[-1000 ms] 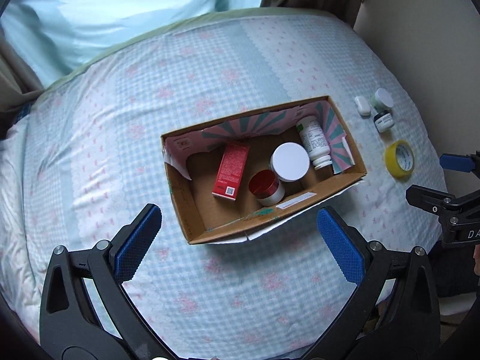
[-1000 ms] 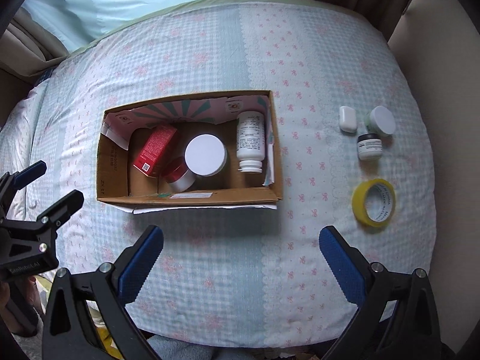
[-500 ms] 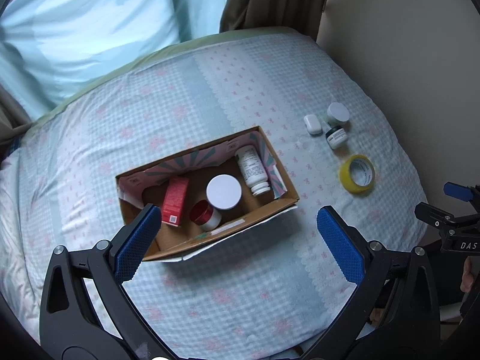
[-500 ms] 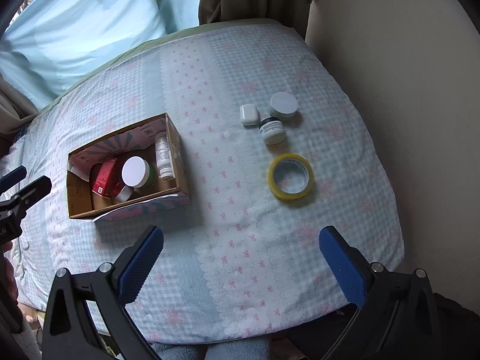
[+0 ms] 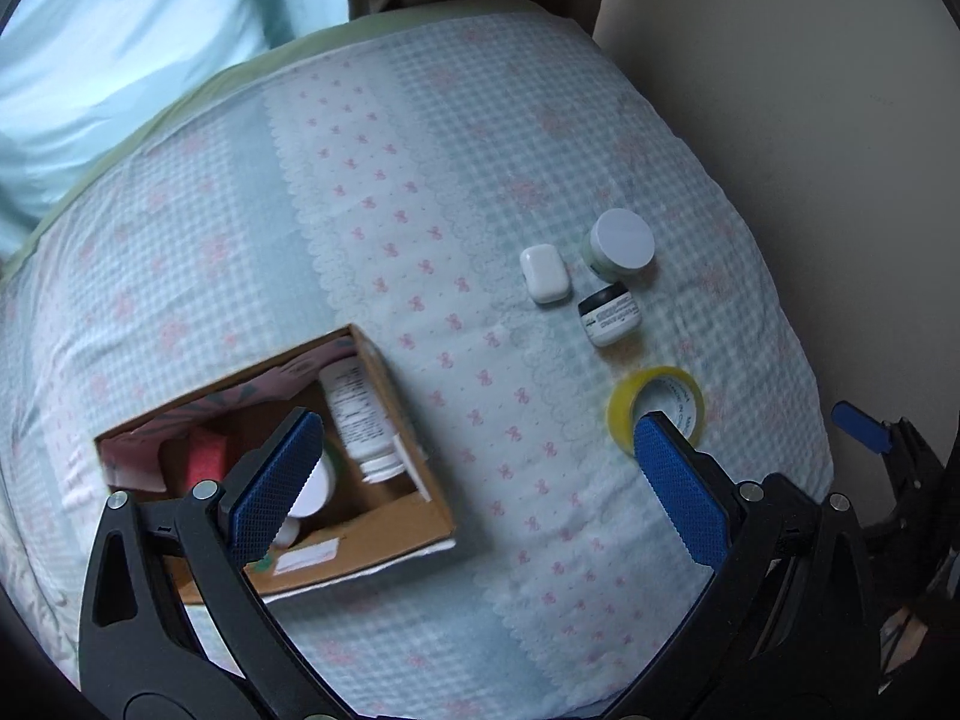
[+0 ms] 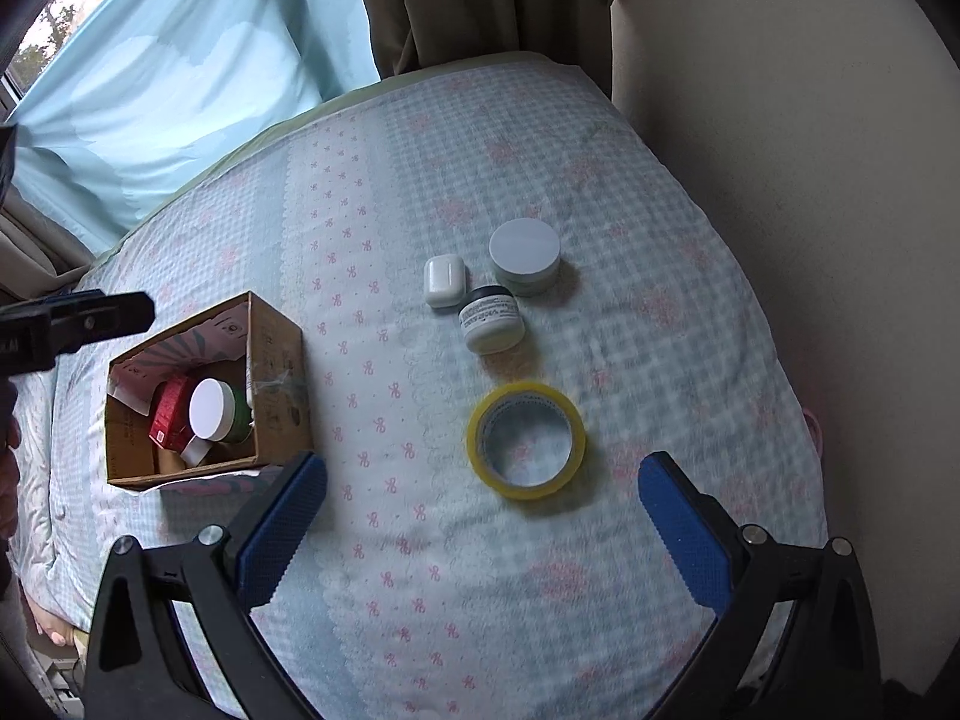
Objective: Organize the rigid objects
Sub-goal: 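Grasp the white earbud case with the left tool while the right tool grasps the black-lidded jar, then carry the earbud case and black-lidded jar into the box and release both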
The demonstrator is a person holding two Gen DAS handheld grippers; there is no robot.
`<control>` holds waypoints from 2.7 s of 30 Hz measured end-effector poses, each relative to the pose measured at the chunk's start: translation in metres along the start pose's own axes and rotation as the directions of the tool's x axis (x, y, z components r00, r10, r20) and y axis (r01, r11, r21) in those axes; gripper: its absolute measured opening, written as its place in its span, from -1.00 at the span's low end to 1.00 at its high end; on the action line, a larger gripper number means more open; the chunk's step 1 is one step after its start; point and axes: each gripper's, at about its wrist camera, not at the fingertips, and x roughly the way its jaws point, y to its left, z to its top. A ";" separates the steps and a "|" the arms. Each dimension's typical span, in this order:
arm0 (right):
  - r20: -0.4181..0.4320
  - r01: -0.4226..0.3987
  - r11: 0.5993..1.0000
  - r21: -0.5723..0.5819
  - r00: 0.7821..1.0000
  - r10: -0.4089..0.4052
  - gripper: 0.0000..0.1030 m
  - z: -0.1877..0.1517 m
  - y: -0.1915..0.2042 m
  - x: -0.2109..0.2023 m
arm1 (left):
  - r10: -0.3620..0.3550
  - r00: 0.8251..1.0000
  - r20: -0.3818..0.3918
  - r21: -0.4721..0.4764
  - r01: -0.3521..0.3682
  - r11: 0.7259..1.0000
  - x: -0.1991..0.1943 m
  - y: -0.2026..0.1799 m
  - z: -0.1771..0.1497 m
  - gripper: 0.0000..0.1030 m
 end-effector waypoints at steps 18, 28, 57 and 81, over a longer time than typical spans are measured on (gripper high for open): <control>0.110 0.049 0.979 -0.200 0.994 -0.027 0.99 0.024 -0.008 0.146 | -0.010 0.985 -0.175 -0.025 0.006 1.000 0.224 -0.048 0.090 0.84; 0.114 -0.015 0.982 -0.190 0.993 0.037 0.74 0.031 -0.003 0.189 | -0.023 0.980 -0.198 -0.030 0.017 0.999 0.269 -0.047 0.095 0.52; 0.078 -0.066 0.986 -0.155 0.994 0.079 0.02 0.033 -0.012 0.205 | -0.032 0.986 -0.166 -0.031 0.027 0.999 0.238 -0.040 0.087 -0.18; 0.182 -0.036 0.984 -0.173 0.981 0.068 0.02 0.059 0.020 0.042 | -0.108 0.990 0.089 -0.090 0.116 0.989 0.012 -0.006 0.066 -0.18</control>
